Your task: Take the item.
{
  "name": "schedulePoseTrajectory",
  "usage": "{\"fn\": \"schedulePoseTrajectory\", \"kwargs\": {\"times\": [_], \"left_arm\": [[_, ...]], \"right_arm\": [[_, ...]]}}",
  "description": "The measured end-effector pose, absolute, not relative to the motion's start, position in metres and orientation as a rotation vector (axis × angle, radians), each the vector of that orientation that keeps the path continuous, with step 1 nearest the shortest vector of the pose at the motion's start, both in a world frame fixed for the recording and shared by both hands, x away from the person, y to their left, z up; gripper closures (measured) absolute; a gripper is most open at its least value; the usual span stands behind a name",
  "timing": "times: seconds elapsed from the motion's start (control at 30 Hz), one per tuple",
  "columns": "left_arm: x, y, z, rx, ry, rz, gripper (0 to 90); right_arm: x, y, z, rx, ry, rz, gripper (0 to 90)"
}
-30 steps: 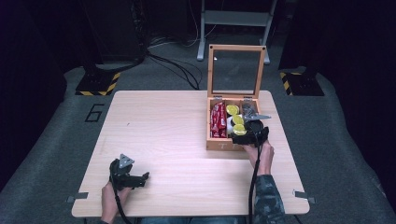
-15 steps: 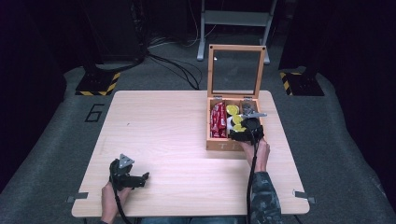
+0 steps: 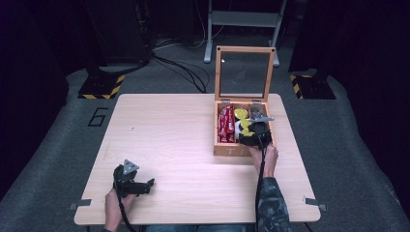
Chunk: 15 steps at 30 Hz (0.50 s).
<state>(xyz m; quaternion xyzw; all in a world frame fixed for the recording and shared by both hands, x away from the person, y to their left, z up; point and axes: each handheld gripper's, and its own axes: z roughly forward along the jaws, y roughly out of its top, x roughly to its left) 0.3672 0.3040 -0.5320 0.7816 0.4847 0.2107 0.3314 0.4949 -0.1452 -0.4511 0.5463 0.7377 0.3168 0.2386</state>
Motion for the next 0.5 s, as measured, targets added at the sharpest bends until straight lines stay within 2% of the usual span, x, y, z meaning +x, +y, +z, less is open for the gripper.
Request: {"fn": "schedulePoseTrajectory", "kwargs": {"times": [0.13,0.5], "left_arm": [[0.3669,0.3038,-0.5321,2.039,1.272,0.552,0.3],[0.3668,0.3041,-0.5318,2.043,1.27,0.548,0.4]], "right_arm": [[0.4949,-0.144,-0.4517,1.492,2.015,0.876,35.3],[0.4927,-0.1421,-0.4498,1.466,2.003,0.863,36.6]]}}
